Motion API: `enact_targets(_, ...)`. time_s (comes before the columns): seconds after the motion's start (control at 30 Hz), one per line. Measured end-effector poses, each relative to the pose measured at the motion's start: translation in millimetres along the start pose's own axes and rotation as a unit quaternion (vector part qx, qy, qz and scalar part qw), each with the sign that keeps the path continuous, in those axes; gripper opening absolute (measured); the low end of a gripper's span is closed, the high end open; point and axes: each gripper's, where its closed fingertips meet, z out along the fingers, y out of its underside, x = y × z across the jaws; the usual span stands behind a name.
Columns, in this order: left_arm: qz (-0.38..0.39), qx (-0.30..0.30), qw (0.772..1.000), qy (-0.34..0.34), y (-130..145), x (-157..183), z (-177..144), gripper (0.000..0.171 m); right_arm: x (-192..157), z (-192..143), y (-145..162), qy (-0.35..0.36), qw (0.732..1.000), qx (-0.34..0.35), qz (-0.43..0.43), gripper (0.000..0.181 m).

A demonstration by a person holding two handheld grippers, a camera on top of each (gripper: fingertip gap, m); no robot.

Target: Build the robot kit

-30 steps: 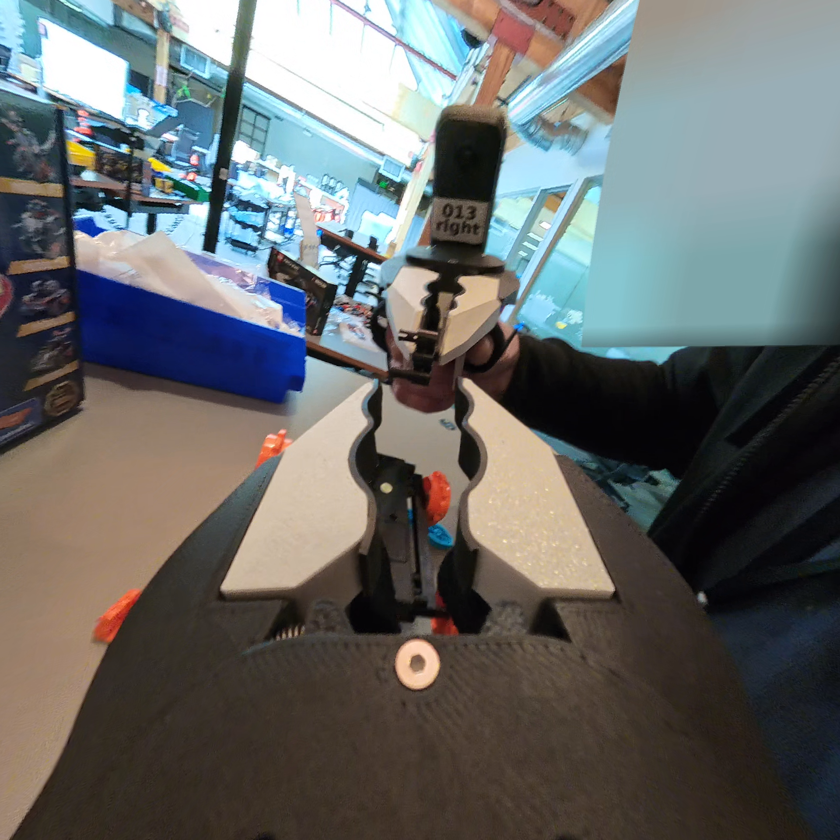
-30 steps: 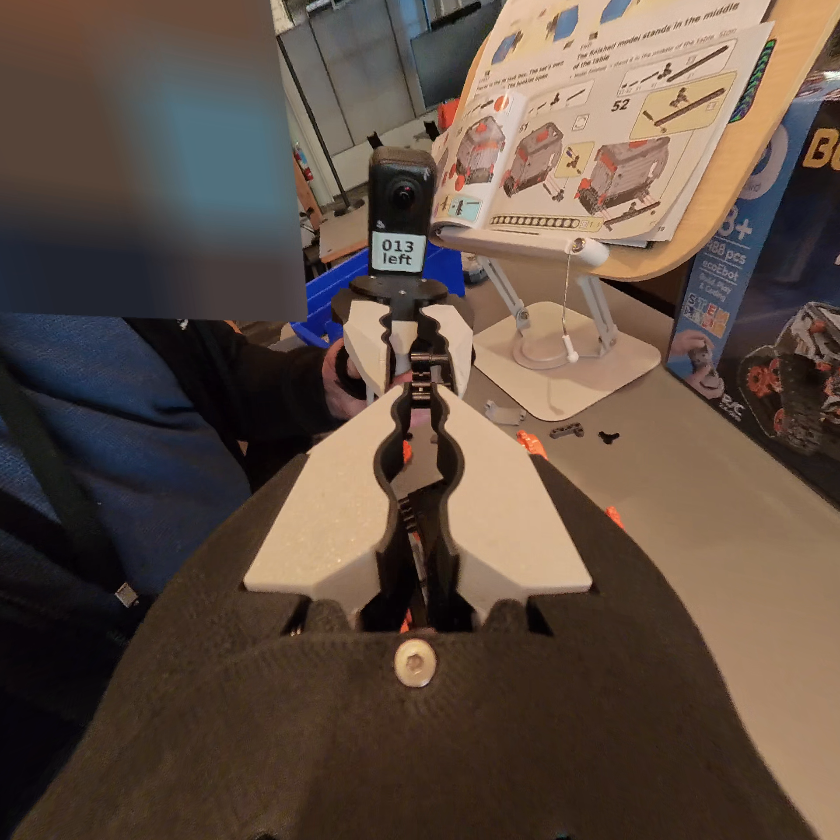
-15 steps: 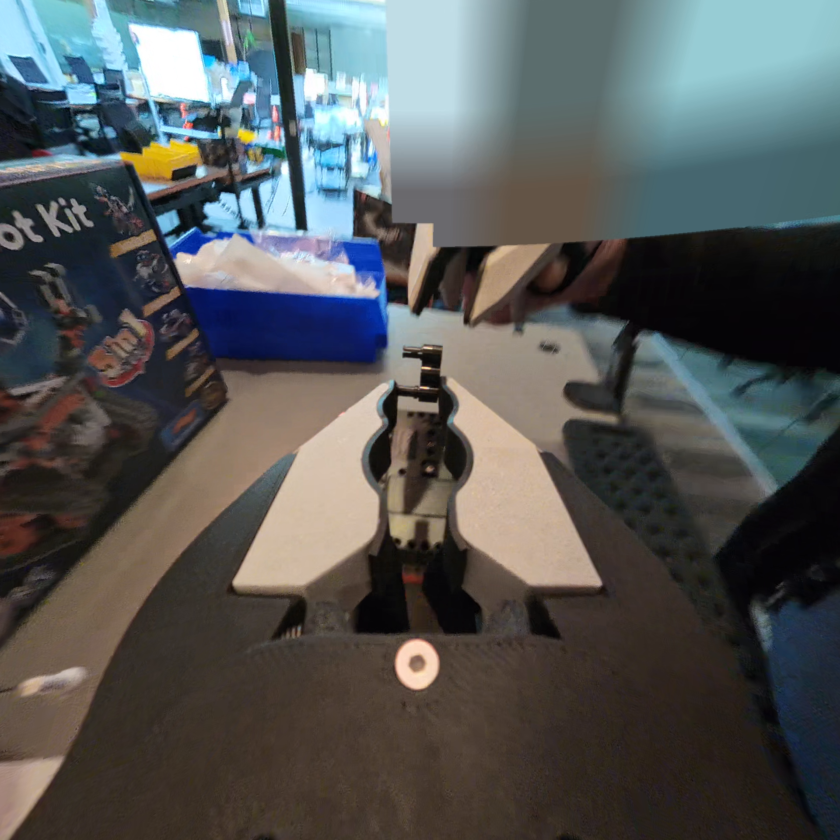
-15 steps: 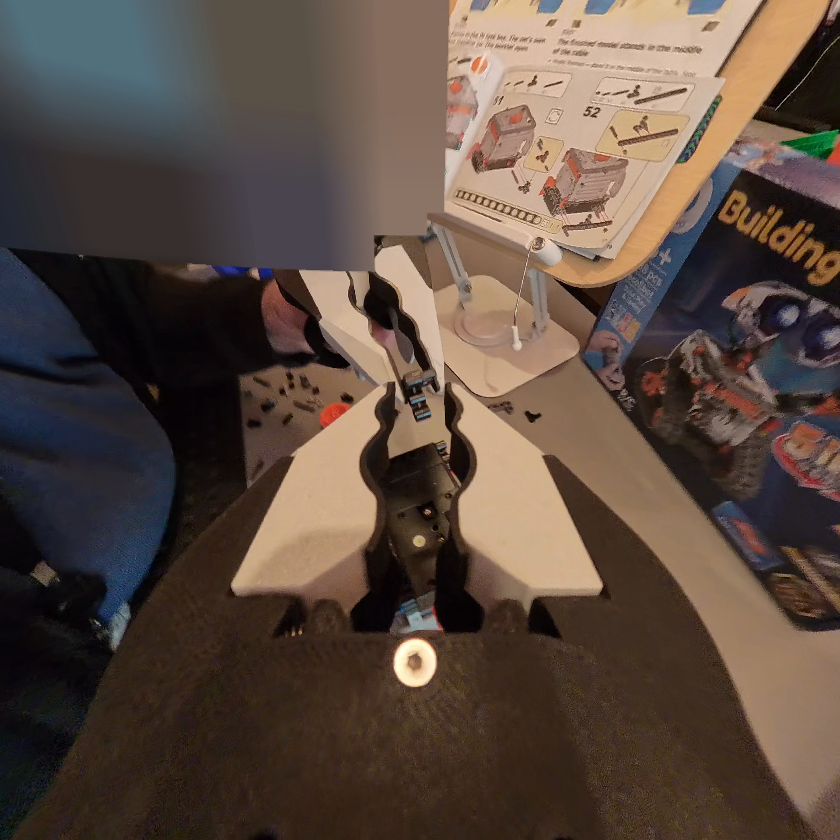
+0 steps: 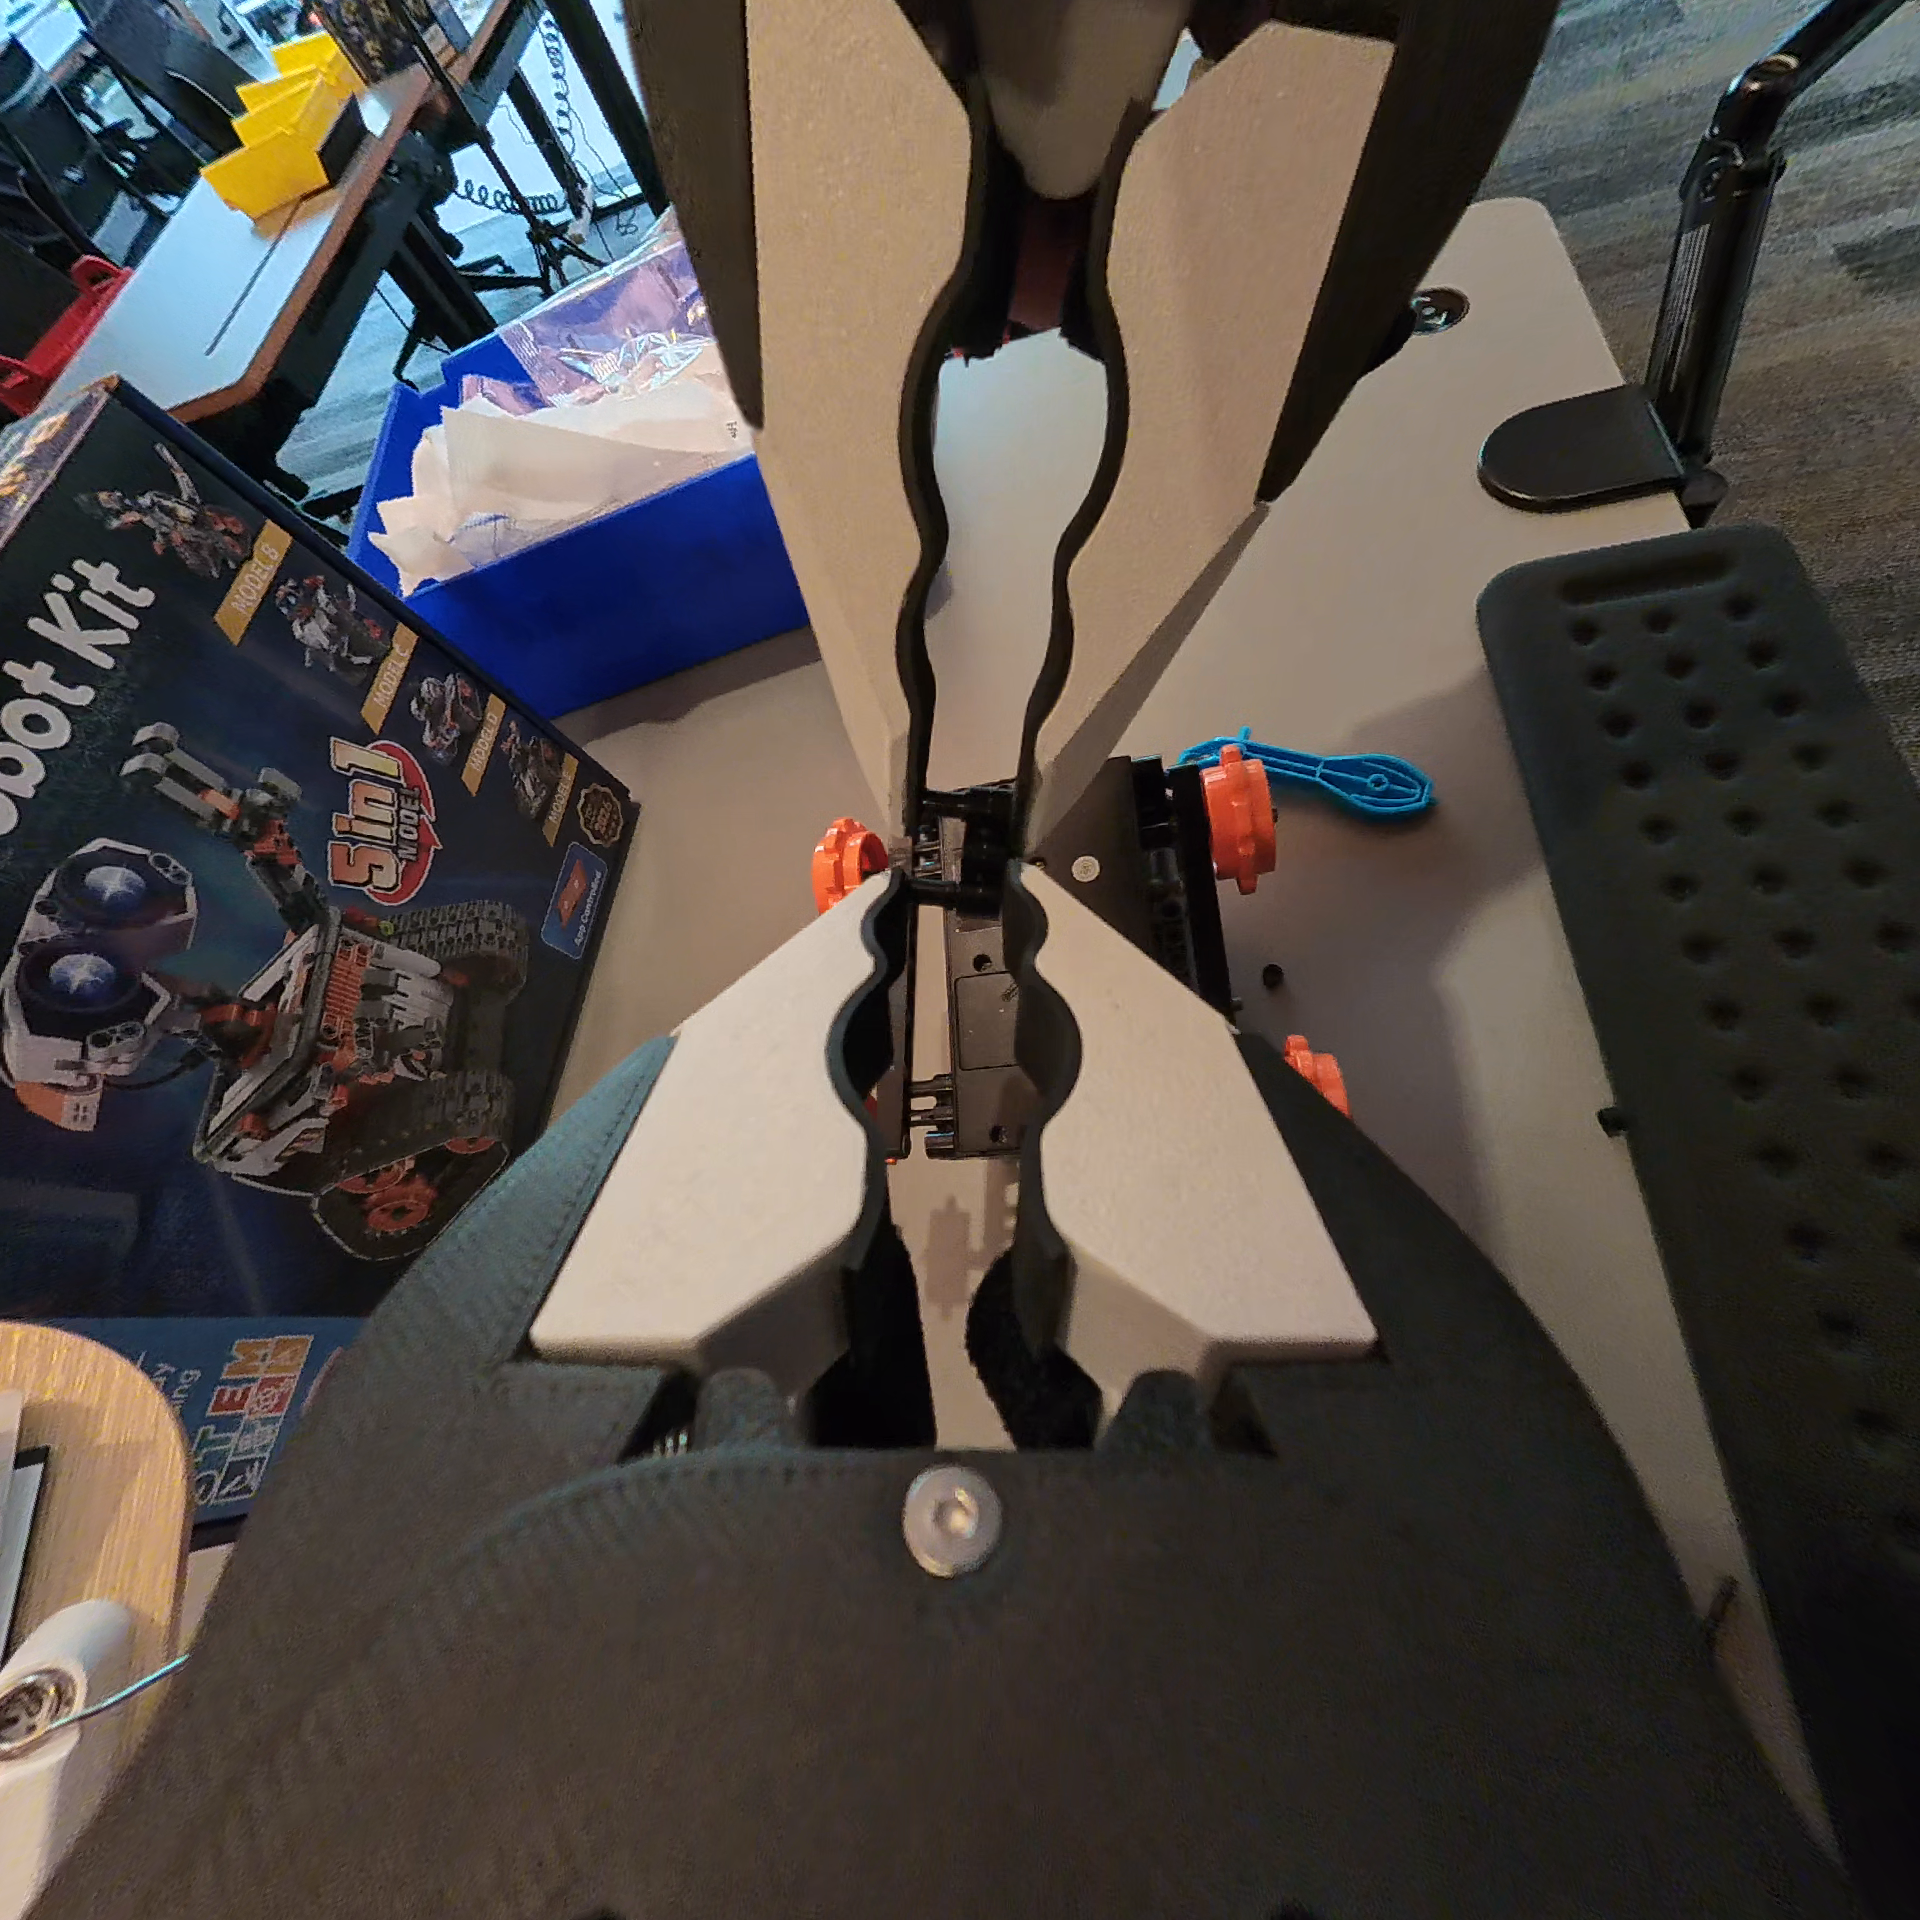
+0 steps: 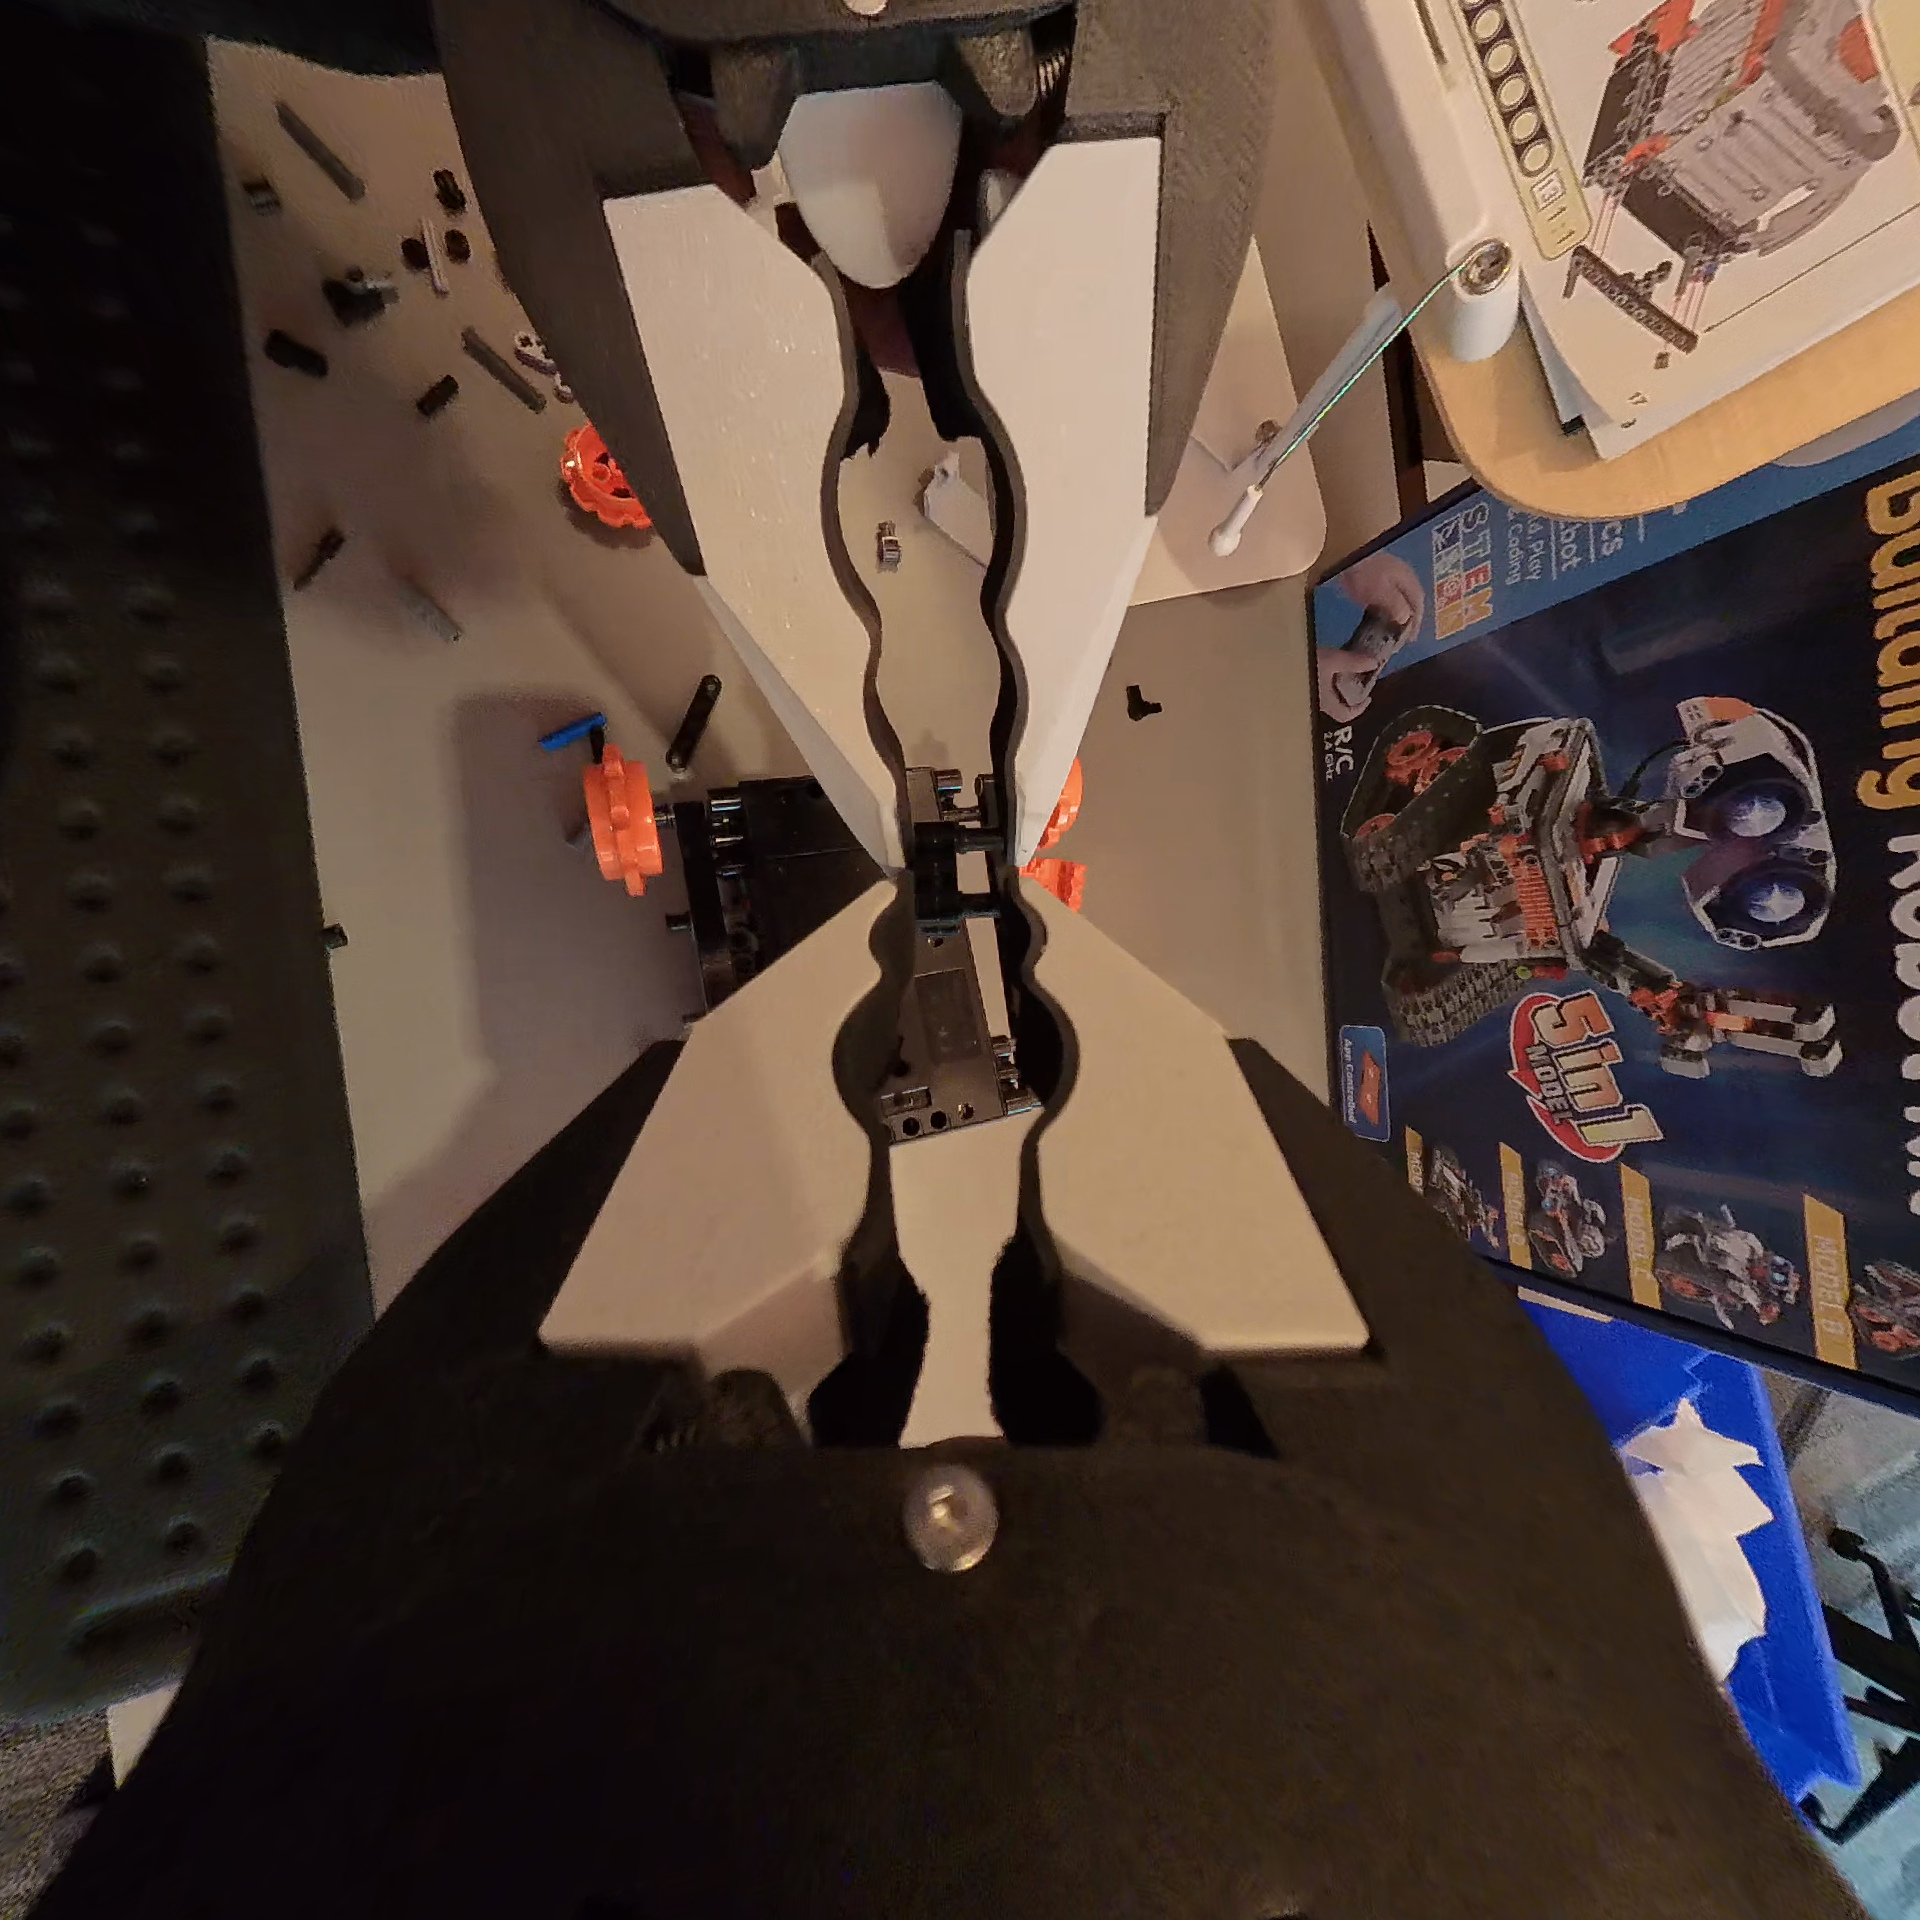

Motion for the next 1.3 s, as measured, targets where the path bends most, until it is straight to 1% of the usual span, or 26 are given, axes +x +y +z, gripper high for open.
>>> enact_targets(0.13,-0.003,0.003,1.000,0.007,-0.5,-1.8,0.1,0.017,2.3,0.0,0.8,-0.010,1.000,0.003,0.003,0.013)
enact_targets(0.33,-0.021,0.033,0.999,0.017,-3.8,-6.6,-3.9,0.017,6.9,-2.2,-3.5,-0.018,0.998,0.060,0.033,0.013)
enact_targets(0.43,-0.017,0.044,0.999,0.020,-4.7,-5.5,-4.3,0.017,5.9,-2.9,-3.8,-0.018,0.996,0.076,0.037,0.013)
enact_targets(0.63,0.008,0.056,0.998,0.010,-7.3,-5.7,-5.6,0.015,6.0,-5.2,-4.7,-0.010,0.995,0.090,0.047,0.013)
enact_targets(0.83,0.012,0.043,0.999,0.014,-2.5,-1.3,-1.5,0.015,2.0,-1.5,-0.4,-0.014,0.995,0.084,0.056,0.013)
enact_targets(0.93,-0.036,0.062,0.997,0.021,-6.3,-8.9,-4.3,0.017,9.8,-4.6,-4.0,-0.011,0.993,0.099,0.068,0.013)
enact_targets(0.97,-0.044,0.063,0.997,0.016,-4.0,-14.9,-6.9,0.018,14.0,-5.2,-4.6,-0.010,0.992,0.106,0.075,0.013)
enact_targets(1.0,-0.052,0.056,0.997,0.004,2.3,-23.1,-9.0,0.026,17.4,-4.8,-2.8,-0.014,0.991,0.107,0.083,0.013)
enact_targets(1.07,-0.081,0.028,0.996,0.000,26.1,-34.6,-9.0,0.026,25.0,-1.1,5.2,-0.013,0.991,0.099,0.092,0.013)
enact_targets(1.13,-0.125,0.016,0.992,0.004,50.2,-42.2,-6.3,0.035,26.5,6.0,14.7,-0.027,0.991,0.086,0.102,0.013)
enact_targets(1.23,-0.174,0.008,0.985,0.001,78.9,-46.6,0.0,0.041,26.8,19.6,26.4,-0.040,0.992,0.065,0.101,0.013)
enact_targets(1.3,-0.201,0.009,0.979,0.012,89.9,-41.8,5.3,0.042,26.4,27.9,30.8,-0.052,0.992,0.055,0.101,0.013)
